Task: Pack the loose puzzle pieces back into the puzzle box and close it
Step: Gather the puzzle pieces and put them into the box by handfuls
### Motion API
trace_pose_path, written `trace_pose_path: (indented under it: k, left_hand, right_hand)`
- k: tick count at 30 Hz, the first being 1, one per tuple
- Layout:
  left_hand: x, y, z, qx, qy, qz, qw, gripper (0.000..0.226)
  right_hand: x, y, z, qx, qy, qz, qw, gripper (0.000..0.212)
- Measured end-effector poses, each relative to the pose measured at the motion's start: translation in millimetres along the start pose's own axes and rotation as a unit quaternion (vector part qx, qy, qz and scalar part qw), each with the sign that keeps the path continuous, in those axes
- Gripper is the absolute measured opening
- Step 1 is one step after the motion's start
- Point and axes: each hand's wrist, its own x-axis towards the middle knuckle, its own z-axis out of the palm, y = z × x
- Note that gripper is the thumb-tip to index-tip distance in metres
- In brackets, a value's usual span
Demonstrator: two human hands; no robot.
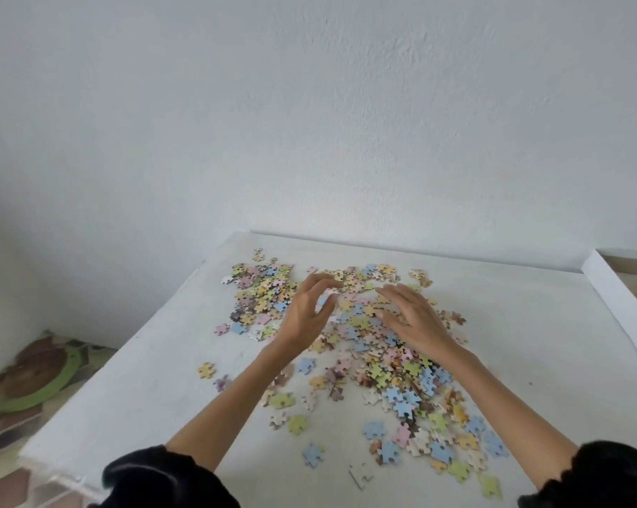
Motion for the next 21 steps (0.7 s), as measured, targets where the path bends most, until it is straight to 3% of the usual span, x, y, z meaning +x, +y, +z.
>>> trace_pose_path:
  k: [1, 3, 5, 7, 9, 11, 15, 19, 21]
  left_hand:
    - [-5, -6, -13, 0.013, 0.017, -0.011, 1.0, 0.021]
    - [-21, -26, -37, 0.053, 0.056, -0.053, 0.996, 0.026]
    - [-39, -53, -61, 0.126, 0.076, -0.122, 0.981, 0.043]
    - [-59, -76, -83, 0.193, 0.058, -0.221, 0.954, 0.045]
    - [-78, -87, -92, 0.208, 0.022, -0.286, 0.935, 0.048]
    - [-87, -85, -89, 0.218, -0.018, -0.292, 0.931, 0.058]
    - [-79, -77, -72, 0.252, -0.096, -0.261, 0.927, 0.08]
    - [-68, -67, -53, 0.236, -0.116, -0.225, 0.938, 0.101]
    - [-66, -60, -46, 0.2, -0.113, -0.208, 0.951, 0.102]
  right_hand:
    - [3, -2, 5, -0.01, -0.003, -0.003, 1.0, 0.075]
    - [9, -2, 15, -0.027, -0.013, 0.004, 1.0, 0.066]
    - [12, 0, 22, -0.057, -0.024, 0.005, 0.998, 0.071]
    - [15, 2, 25, -0.079, -0.028, -0.005, 0.996, 0.096]
    - [16, 3, 26, -0.08, -0.023, -0.005, 0.997, 0.094]
    - [17, 3, 26, -0.073, -0.024, -0.007, 0.997, 0.088]
    - [17, 6, 28, -0.066, -0.017, -0.01, 0.998, 0.101]
    - [17, 5, 27, -0.062, -0.018, -0.013, 0.998, 0.089]
    - [17, 8, 28, -0.066, -0.016, -0.018, 0.998, 0.097]
